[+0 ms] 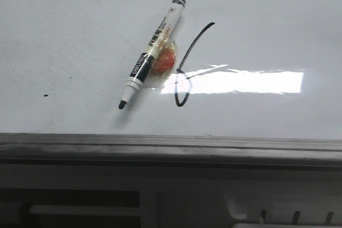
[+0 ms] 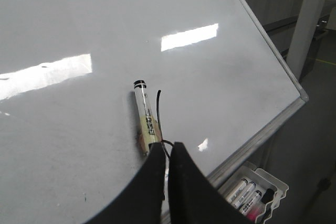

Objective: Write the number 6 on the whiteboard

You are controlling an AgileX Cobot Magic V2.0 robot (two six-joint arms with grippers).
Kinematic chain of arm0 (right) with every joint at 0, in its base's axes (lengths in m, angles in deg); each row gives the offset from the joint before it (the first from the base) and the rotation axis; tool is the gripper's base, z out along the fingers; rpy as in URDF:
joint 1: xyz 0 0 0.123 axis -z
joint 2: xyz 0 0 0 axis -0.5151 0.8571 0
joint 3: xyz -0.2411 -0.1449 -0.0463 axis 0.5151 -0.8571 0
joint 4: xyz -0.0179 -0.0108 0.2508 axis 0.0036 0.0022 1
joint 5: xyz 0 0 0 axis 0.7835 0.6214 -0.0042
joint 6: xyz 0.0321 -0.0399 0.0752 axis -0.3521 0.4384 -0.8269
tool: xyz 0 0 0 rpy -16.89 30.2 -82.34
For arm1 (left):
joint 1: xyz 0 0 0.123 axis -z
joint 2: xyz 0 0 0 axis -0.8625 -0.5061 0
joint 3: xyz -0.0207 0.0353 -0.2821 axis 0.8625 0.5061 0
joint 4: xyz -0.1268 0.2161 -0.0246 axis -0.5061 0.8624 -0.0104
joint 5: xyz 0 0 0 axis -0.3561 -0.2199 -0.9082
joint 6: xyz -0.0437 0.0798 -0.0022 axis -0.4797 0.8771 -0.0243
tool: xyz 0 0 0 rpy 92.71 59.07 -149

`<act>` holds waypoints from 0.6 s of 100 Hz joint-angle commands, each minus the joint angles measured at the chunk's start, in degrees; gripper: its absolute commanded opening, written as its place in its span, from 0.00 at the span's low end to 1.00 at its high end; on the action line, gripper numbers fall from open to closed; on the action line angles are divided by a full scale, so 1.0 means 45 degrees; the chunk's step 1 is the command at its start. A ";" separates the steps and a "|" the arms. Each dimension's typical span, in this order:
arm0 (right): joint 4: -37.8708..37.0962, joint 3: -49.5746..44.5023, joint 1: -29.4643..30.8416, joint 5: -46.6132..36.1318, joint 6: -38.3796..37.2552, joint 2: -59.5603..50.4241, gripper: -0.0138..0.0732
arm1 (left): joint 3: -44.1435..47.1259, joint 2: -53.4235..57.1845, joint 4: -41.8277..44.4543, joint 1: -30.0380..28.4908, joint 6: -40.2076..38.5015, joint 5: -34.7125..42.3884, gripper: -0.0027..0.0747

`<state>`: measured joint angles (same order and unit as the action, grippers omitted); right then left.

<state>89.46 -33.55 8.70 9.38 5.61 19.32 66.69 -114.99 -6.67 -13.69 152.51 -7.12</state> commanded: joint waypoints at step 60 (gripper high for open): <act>-0.0503 0.0176 0.0102 -0.0203 -0.0246 -0.0848 0.09 | 0.2009 0.1714 -0.0025 0.0022 0.0013 0.0148 0.01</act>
<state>87.54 -33.81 8.70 12.48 4.80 16.28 76.92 -106.91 -6.45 -13.69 152.51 -7.34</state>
